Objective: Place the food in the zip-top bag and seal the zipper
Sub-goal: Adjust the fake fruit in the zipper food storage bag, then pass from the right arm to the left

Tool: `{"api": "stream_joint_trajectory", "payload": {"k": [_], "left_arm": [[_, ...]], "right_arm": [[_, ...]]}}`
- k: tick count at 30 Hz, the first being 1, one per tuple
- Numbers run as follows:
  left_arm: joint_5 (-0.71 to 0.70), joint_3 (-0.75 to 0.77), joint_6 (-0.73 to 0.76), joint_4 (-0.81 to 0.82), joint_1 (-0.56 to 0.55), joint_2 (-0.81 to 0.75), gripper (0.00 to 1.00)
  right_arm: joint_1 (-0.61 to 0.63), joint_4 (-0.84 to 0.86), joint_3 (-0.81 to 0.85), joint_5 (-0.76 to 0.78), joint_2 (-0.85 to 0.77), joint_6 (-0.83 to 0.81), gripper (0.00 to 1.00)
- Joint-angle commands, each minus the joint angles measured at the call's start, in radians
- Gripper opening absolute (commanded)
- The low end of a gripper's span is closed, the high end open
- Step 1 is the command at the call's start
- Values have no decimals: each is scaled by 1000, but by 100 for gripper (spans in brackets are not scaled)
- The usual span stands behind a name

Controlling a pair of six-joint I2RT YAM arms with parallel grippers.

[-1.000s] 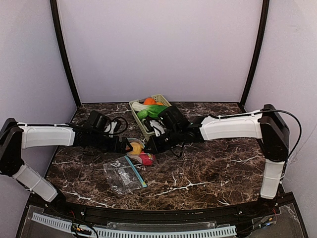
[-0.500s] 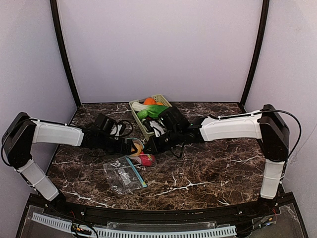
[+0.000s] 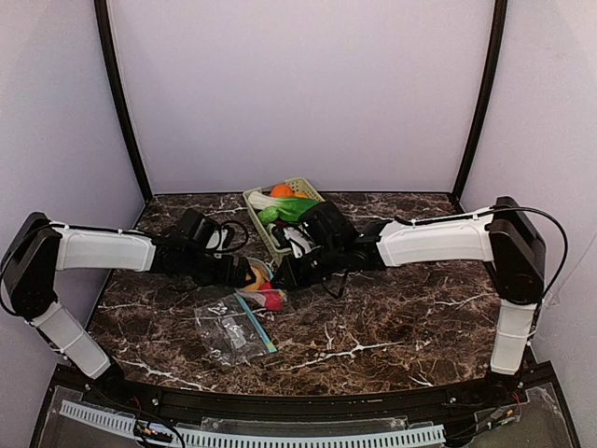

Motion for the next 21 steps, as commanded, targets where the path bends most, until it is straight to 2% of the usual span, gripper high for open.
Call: {"api": "stream_joint_trajectory", "payload": {"k": [1, 7, 12, 14, 18, 21], "left_arm": [[-13, 51, 26, -82, 4, -142, 99], [-43, 65, 74, -203, 5, -217, 99], [-89, 57, 103, -242, 6, -224, 98], [-72, 59, 110, -241, 7, -219, 93], [-50, 61, 126, -237, 6, -215, 75], [-51, 63, 139, -238, 6, -213, 67]], "right_arm": [[-7, 13, -14, 16, -45, 20, 0], [-7, 14, -16, 5, -46, 22, 0], [-8, 15, -16, -1, -49, 15, 0], [-8, 14, -18, -4, -50, 15, 0], [-7, 15, -22, -6, -52, 16, 0], [-7, 15, -24, -9, -54, 16, 0]]}}
